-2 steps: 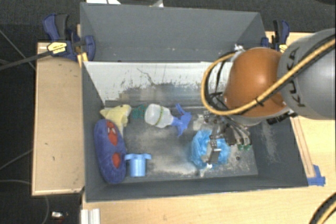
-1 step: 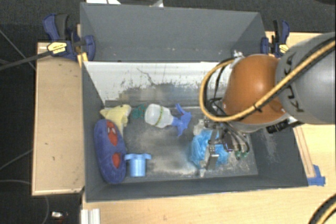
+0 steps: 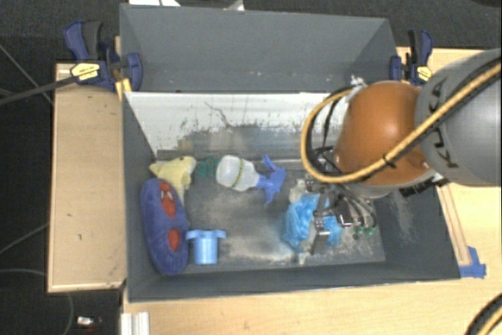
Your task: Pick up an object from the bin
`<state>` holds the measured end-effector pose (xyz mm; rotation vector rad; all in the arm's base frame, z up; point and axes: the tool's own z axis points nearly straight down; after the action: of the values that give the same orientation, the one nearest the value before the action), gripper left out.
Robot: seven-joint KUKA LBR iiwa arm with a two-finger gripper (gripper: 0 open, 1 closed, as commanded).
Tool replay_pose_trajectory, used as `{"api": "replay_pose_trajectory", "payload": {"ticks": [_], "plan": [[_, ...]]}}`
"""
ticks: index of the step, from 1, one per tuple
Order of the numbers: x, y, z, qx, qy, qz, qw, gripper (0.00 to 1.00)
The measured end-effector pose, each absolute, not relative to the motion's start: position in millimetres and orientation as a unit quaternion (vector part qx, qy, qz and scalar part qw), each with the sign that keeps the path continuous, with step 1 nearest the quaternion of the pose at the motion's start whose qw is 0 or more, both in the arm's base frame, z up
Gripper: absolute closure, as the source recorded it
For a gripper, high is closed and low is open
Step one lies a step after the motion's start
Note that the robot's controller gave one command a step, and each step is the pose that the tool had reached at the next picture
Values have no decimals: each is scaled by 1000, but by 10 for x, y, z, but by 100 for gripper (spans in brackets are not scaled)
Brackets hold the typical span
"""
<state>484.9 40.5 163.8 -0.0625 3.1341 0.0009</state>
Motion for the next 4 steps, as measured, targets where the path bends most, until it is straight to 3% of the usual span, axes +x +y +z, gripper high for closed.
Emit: {"api": "replay_pose_trajectory", "payload": {"ticks": [1, 4], "plan": [[4818, 276, 1611, -189, 982, 0, 3, 0], [4903, 230, 1610, -166, 986, 0, 7, 0]]}}
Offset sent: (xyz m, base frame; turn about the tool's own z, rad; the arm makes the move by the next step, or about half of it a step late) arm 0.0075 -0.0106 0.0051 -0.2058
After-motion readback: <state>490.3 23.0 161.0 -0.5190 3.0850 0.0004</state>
